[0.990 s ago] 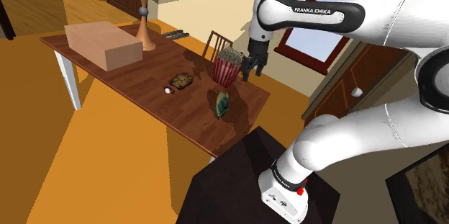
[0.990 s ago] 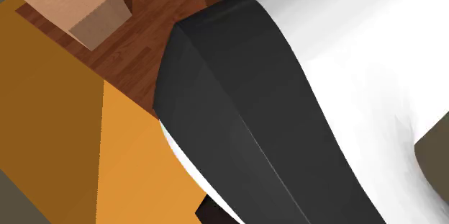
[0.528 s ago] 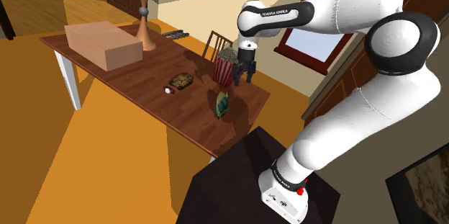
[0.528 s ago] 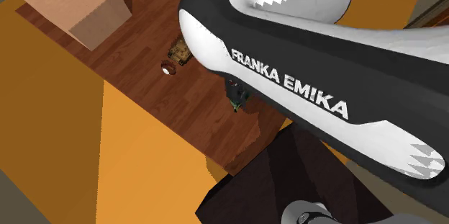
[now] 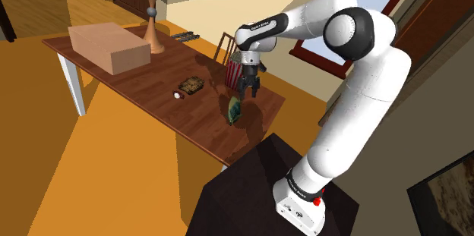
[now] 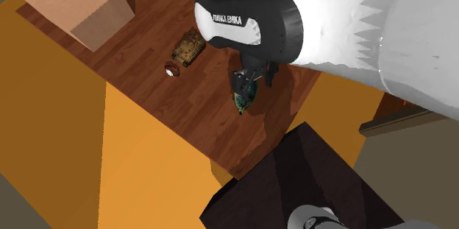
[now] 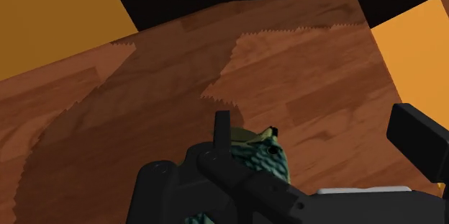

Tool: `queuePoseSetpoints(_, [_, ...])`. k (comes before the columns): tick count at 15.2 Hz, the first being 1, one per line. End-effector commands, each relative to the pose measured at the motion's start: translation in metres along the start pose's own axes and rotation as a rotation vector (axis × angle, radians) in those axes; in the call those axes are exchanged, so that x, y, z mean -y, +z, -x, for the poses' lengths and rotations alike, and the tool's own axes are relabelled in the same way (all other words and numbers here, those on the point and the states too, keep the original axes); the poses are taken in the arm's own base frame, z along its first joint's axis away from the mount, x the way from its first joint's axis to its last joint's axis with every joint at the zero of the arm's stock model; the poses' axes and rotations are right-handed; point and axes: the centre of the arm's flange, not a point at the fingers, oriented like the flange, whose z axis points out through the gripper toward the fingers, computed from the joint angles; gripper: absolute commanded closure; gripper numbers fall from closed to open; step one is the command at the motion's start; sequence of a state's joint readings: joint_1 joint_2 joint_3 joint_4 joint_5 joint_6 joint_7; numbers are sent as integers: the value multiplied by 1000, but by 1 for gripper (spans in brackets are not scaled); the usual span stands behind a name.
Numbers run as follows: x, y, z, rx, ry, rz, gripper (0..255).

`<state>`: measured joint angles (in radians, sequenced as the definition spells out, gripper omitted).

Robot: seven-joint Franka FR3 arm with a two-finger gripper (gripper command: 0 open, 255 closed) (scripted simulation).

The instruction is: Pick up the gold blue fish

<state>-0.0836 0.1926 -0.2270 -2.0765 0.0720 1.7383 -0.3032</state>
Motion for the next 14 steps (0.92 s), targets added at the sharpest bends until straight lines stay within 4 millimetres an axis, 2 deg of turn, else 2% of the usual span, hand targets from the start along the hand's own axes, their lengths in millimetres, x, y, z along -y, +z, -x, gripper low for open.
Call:
queuePoseSetpoints(1, [-16, 18, -22, 39, -2, -31, 0])
queuePoseSetpoints(6, [-49, 67, -78, 134, -5, -105, 0])
queuePoseSetpoints(14, [-58, 106, -101, 142, -6, -111, 0])
